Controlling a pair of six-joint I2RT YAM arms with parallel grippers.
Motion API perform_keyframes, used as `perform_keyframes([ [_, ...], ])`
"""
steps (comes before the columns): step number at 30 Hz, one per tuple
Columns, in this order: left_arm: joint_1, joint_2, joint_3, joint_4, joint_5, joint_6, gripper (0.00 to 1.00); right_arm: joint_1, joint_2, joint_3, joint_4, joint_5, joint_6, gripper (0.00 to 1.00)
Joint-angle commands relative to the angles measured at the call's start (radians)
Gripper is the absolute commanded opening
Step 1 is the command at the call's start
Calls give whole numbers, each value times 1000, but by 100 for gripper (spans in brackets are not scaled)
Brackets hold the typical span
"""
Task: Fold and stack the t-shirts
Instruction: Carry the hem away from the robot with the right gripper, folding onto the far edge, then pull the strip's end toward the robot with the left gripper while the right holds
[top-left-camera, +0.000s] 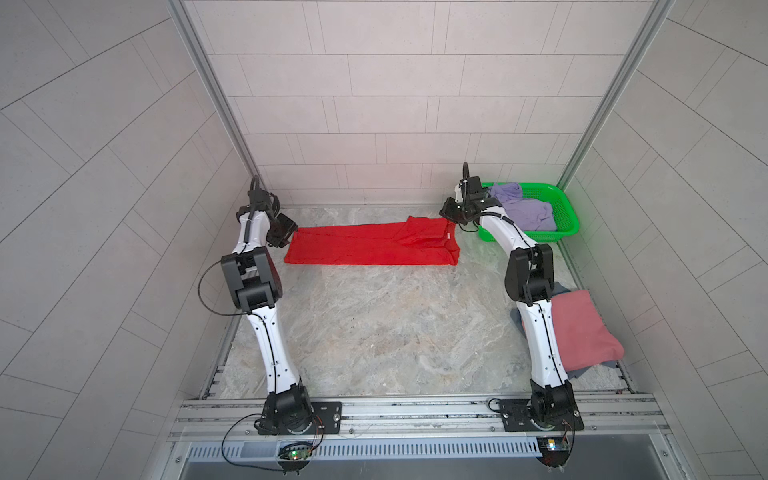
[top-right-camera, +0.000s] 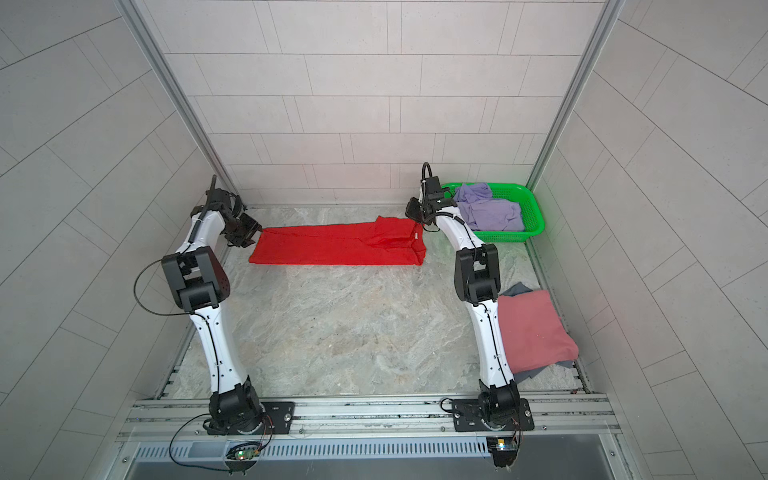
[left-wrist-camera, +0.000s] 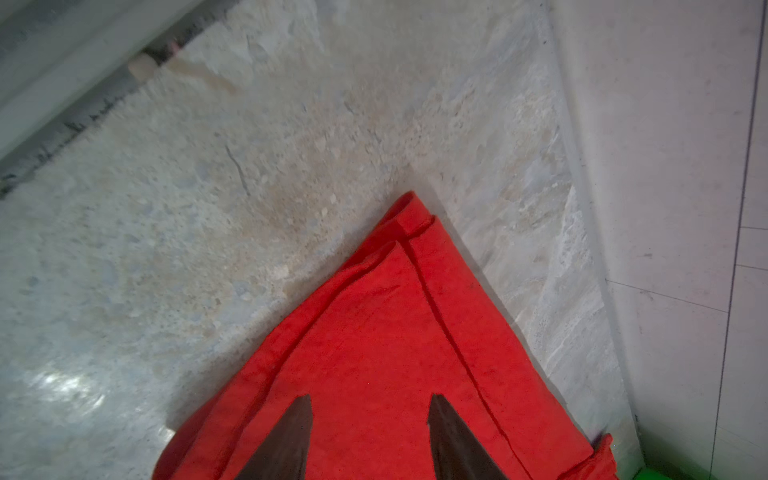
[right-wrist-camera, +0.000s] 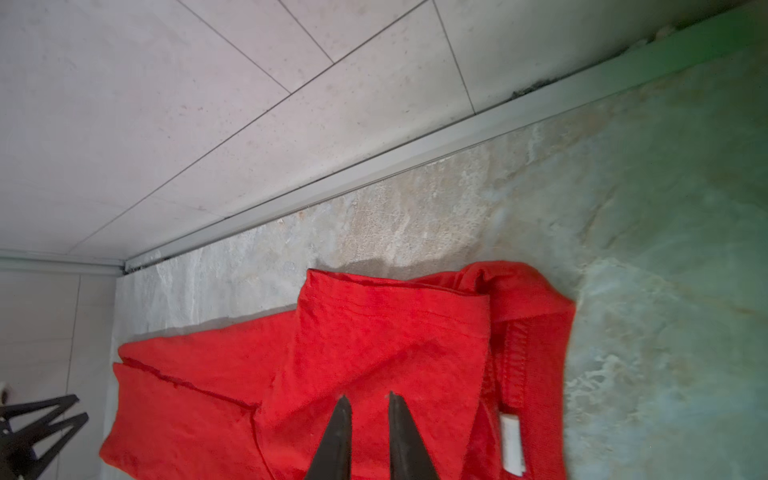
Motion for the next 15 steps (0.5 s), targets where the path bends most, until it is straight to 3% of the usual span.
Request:
perform_keyframes([
  [1, 4, -49, -7, -32, -37, 30, 53, -7, -104, -81, -12, 3, -23, 19],
  [6, -16, -114, -105, -19, -5, 76, 55, 26, -235, -309, 65, -3, 10, 33],
  [8, -49, -151, -157, 1, 21, 114, 61, 59, -297, -438, 160, -1, 15, 36],
  [11, -114, -171, -183, 3, 56, 161, 68, 104, -326, -539, 228, 20, 27, 37],
  [15, -185, -146, -186, 23, 70, 163, 69, 150, -286, -558, 209, 45, 53, 38],
])
